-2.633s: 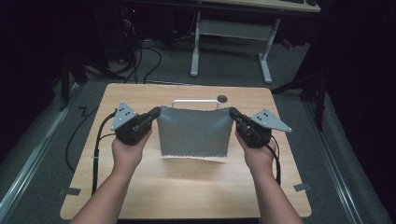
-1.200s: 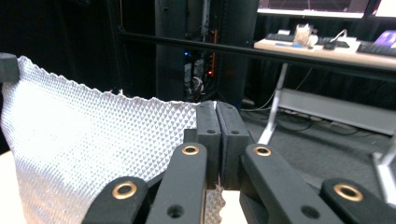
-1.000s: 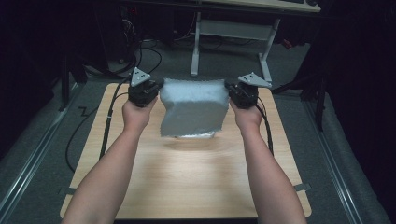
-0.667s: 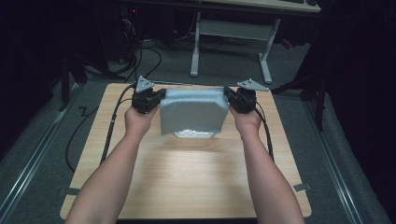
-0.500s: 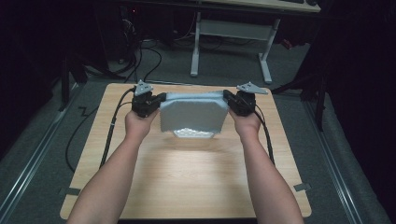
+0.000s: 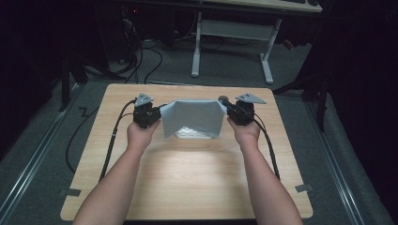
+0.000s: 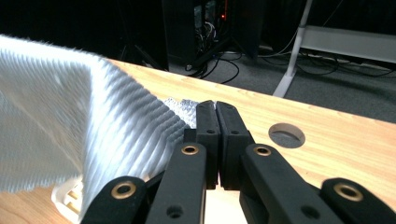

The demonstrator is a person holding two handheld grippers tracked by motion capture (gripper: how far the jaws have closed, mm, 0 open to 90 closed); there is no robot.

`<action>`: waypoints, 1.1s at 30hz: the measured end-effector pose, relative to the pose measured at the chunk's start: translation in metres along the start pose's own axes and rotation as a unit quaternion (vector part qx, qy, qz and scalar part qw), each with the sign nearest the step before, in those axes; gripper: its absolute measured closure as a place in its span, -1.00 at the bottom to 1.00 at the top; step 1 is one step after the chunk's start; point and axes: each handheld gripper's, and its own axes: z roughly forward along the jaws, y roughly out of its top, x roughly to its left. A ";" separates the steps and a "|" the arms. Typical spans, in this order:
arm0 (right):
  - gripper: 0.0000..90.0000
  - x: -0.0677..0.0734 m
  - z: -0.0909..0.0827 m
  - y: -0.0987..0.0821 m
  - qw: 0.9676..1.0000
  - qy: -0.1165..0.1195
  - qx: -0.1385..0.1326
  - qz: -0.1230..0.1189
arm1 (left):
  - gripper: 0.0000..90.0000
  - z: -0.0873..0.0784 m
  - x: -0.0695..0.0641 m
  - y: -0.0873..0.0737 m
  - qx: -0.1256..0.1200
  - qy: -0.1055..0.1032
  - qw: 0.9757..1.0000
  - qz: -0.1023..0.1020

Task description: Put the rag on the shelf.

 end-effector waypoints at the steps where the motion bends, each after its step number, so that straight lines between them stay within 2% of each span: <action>1: 0.98 0.000 0.000 -0.002 1.000 0.001 0.000 0.000 | 1.00 0.000 0.000 -0.002 0.002 0.000 1.000 -0.001; 6: 0.98 0.000 0.004 -0.013 1.000 0.000 0.005 0.006 | 1.00 0.005 0.002 -0.013 0.013 -0.009 1.000 -0.012; 16: 0.98 -0.003 0.008 -0.033 1.000 -0.001 0.021 0.017 | 1.00 0.009 0.001 -0.025 0.025 -0.012 1.000 -0.014; 24: 0.97 -0.003 0.009 -0.046 0.999 0.000 0.020 0.031 | 0.98 0.011 -0.003 -0.030 0.033 -0.014 0.999 -0.014; 29: 0.90 -0.005 0.009 -0.048 0.999 0.002 0.028 0.037 | 0.89 0.008 -0.003 -0.031 0.028 -0.005 0.999 -0.015; 33: 0.78 -0.004 0.007 -0.045 0.999 -0.002 0.029 0.030 | 0.76 0.002 0.001 -0.030 0.023 0.005 1.000 -0.020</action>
